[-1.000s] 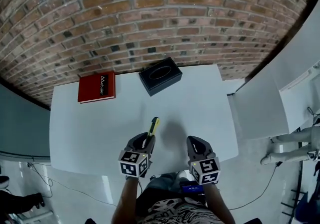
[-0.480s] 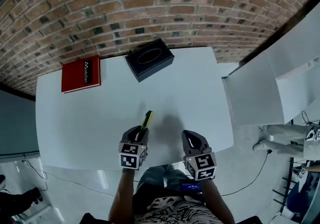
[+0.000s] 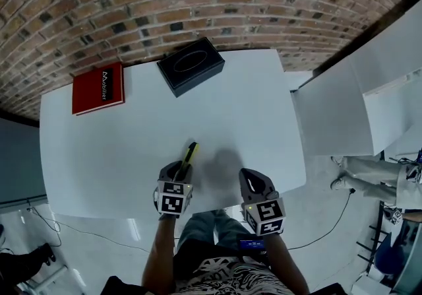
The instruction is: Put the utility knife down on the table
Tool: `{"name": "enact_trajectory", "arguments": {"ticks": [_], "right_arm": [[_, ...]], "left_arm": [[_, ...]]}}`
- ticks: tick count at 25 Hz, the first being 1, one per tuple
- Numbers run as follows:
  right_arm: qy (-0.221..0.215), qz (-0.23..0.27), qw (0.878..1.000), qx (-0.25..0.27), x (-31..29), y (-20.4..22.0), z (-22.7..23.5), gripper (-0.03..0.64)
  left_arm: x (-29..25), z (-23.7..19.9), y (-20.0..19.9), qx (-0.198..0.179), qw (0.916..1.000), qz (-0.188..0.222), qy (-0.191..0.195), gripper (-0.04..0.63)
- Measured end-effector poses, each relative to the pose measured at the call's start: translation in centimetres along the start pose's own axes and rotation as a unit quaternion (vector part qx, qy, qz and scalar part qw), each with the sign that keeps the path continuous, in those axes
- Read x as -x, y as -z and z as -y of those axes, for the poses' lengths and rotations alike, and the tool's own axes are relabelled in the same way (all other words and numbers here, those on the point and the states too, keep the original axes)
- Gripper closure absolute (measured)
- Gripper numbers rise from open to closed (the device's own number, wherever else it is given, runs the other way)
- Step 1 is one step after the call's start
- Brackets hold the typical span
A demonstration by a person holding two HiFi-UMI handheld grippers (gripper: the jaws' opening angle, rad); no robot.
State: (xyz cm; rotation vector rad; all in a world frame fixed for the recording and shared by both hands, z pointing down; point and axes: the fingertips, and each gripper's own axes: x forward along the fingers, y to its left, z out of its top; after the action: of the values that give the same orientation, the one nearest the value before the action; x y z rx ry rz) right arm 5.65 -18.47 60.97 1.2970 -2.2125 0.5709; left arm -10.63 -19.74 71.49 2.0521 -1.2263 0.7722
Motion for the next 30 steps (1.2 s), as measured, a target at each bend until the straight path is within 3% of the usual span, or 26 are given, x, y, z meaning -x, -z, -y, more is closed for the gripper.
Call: {"name": "enact_trajectory", "arguments": {"ticks": [11,16,23,30], "right_arm": [[-0.003,0.005,1.0,0.003,1.0,0.2,-0.5,0.617],[-0.005,0.009,1.0,0.004,1.6,0.0,-0.7,0.617],[-0.007,0.023,1.0,0.007,2.7,-0.4,-0.6,0.617],[-0.019,0.057,0.998,0.017,4.7,-2.6,-1.5,0.617]], "left_arm": [[-0.4,0.5,2.2,0.019,0.9995,-0.027,-0.002,0.474],[0.3,0.3,0.4,0.011,0.9995,0.021,-0.02,0.474],[1.8,0.6,-0.3,0.016,0.9983,0.043,-0.037,0.465],[6.5,1.5,-3.5,0.031,0.9916,0.116,-0.048,0.49]]}}
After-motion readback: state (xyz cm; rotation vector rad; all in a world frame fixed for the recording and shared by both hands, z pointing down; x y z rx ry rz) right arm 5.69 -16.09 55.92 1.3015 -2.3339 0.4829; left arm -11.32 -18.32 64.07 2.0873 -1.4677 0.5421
